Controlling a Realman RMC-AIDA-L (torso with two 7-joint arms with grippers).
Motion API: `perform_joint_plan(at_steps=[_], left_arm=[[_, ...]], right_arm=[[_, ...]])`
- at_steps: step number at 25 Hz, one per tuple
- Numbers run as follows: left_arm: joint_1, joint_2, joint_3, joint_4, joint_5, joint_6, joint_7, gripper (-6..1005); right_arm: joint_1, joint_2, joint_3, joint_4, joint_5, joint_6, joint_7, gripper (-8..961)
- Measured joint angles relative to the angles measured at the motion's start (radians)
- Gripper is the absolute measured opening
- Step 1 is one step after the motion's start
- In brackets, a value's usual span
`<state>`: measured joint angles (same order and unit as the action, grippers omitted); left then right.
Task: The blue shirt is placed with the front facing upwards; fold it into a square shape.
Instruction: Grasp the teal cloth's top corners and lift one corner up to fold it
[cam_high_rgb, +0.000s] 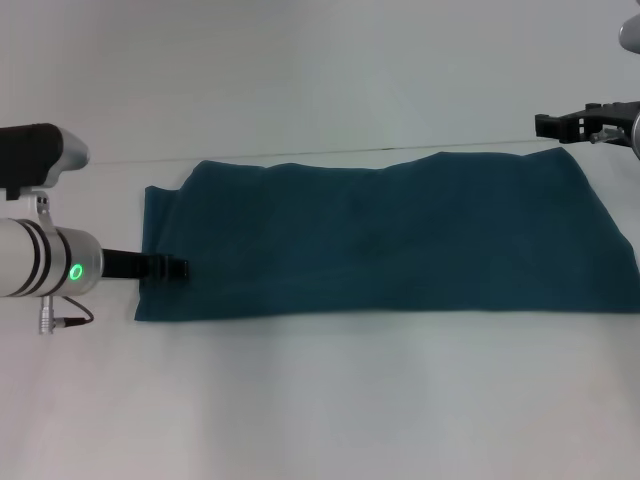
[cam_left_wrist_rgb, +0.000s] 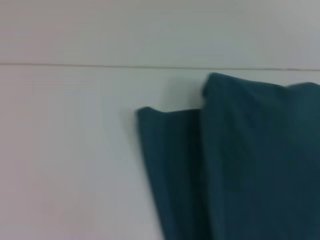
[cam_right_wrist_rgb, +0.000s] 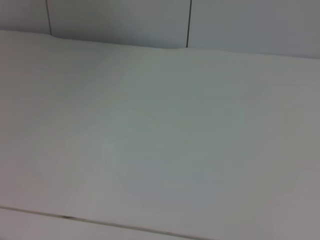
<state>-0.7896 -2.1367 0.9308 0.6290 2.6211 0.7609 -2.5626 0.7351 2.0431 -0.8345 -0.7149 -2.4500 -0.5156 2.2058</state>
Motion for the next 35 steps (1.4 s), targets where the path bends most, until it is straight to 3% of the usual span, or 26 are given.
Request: perform_joint_plan(at_steps=[4,8,19,27,35], left_arm=[[-0.015,0.008,0.0,-0.037,-0.027,0.003,0.046,666],[-0.016,0.008,0.0,-0.031,-0.028,0.004,0.05,466],[-0.006,0.002,0.001,0.0,-0.047,0.025,0.075,56],[0.024,-0.004,0.0,0.036,-0.055,0.066,0.065,31],[0.083,-0.012,-0.001,0.11,-0.045,0.109,0.028,28]], right_arm=[[0.003,-0.002,-0.001,0.0,-0.001,-0.004,0.0,767],[0.005,-0.004,-0.002,0.0,-0.002,-0.01,0.0,767],[0.002,-0.005,0.0,-0.011,0.003,-0.011,0.0,766],[-0.038,-0.005,0.015,-0.052,0.03,-0.015,0.01,767],[-0.032,-0.005,0.016,-0.062,0.034,-0.035,0.009,767]])
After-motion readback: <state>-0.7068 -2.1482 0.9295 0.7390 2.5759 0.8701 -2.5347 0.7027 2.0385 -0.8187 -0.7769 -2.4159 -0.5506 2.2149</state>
